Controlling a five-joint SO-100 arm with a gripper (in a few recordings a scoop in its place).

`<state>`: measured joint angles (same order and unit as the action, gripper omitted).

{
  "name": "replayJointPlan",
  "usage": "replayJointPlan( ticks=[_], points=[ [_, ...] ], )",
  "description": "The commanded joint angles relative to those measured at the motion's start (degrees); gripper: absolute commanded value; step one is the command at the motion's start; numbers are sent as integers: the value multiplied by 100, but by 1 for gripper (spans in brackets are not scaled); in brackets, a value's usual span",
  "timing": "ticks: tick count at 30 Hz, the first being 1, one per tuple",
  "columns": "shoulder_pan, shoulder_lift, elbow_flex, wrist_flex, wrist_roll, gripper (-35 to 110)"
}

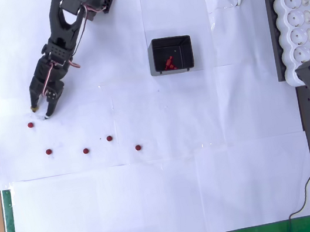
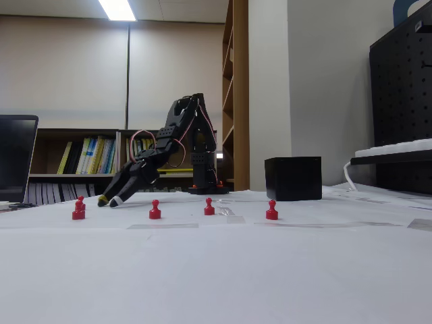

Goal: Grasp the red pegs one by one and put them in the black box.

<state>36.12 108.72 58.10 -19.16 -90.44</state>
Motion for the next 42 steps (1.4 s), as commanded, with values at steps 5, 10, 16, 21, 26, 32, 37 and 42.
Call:
replayJointPlan(
  ticks=[5, 10, 16, 21, 26, 32, 37, 42],
  points=[
    [158, 554, 545, -185, 53, 15],
    [185, 765, 835, -202, 79, 15],
    [229, 932, 1081, -185, 105, 15],
    [272, 1063, 1266, -176, 141, 15],
    [281, 1090, 1283, -176, 158, 14],
    [281, 1099, 1283, -158, 158, 11],
    [281, 1090, 1292, -149, 141, 8],
    [299, 1081, 1292, -132, 141, 4]
  ],
)
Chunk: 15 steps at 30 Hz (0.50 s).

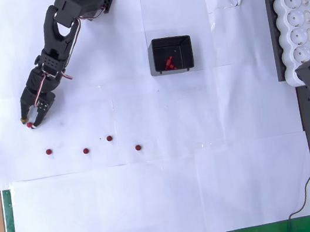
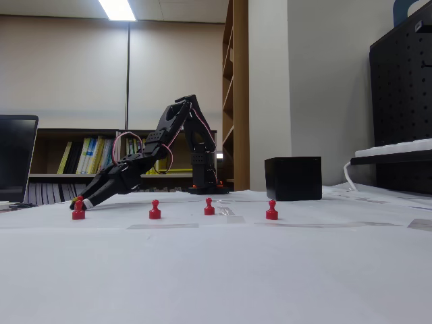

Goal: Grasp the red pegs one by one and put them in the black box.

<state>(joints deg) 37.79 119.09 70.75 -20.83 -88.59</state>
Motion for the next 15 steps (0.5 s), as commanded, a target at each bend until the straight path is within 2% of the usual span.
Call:
replayJointPlan(
  ticks=[1, 9, 11, 15],
  points=[
    [132, 44, 26, 35, -44, 4],
    [114, -35, 26, 404, -62, 0],
    [97, -387, 53, 1292, 0, 0],
    [-70, -1679, 141, 3946, -26, 0]
  ],
)
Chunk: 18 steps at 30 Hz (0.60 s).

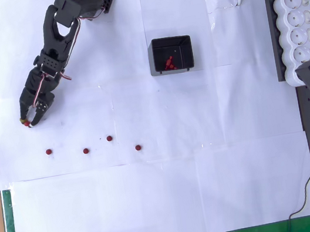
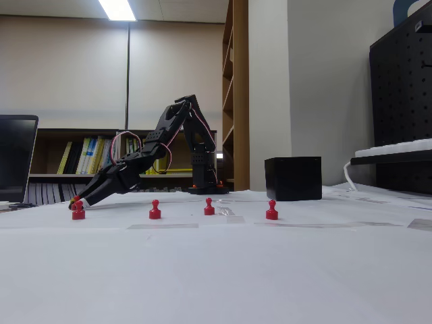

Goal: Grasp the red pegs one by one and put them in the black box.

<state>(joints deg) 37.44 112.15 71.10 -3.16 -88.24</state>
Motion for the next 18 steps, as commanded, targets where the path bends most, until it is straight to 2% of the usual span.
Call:
replayJointPlan(
  ticks=[1, 5, 11, 16, 18],
  points=[
    [-105, -1336, 149, 2812, -141, 0],
    [-527, -2698, 606, 5221, -589, 0],
    [-1652, -3858, 2224, 8912, -861, 0],
    [-3480, -4386, 3384, 10626, -1459, 0],
    [-4491, -4632, 3410, 10644, -1951, 0]
  ],
)
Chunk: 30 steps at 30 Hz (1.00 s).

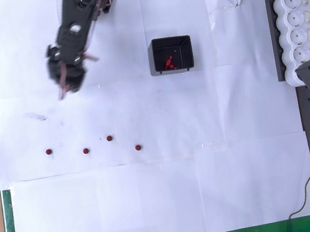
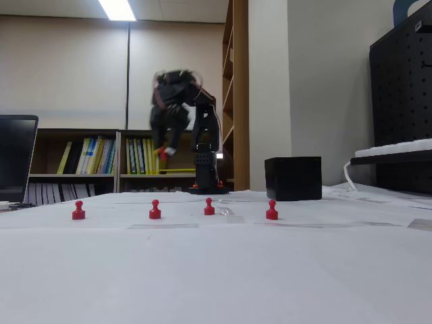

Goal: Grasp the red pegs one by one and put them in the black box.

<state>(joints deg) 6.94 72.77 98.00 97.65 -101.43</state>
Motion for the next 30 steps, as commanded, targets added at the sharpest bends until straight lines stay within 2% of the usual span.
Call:
replayJointPlan(
  ticks=[1, 3, 6, 11, 20, 30],
  points=[
    [-1969, -721, 738, 562, -870, 0],
    [-2944, -694, 738, 527, -1345, 0],
    [-4078, -387, 466, -70, -2109, 0],
    [-5150, 325, -167, -1222, -2786, 0],
    [-5309, 1081, -1011, -2549, -3006, 0],
    [-5106, 853, -896, -2241, -2971, 14]
  ],
)
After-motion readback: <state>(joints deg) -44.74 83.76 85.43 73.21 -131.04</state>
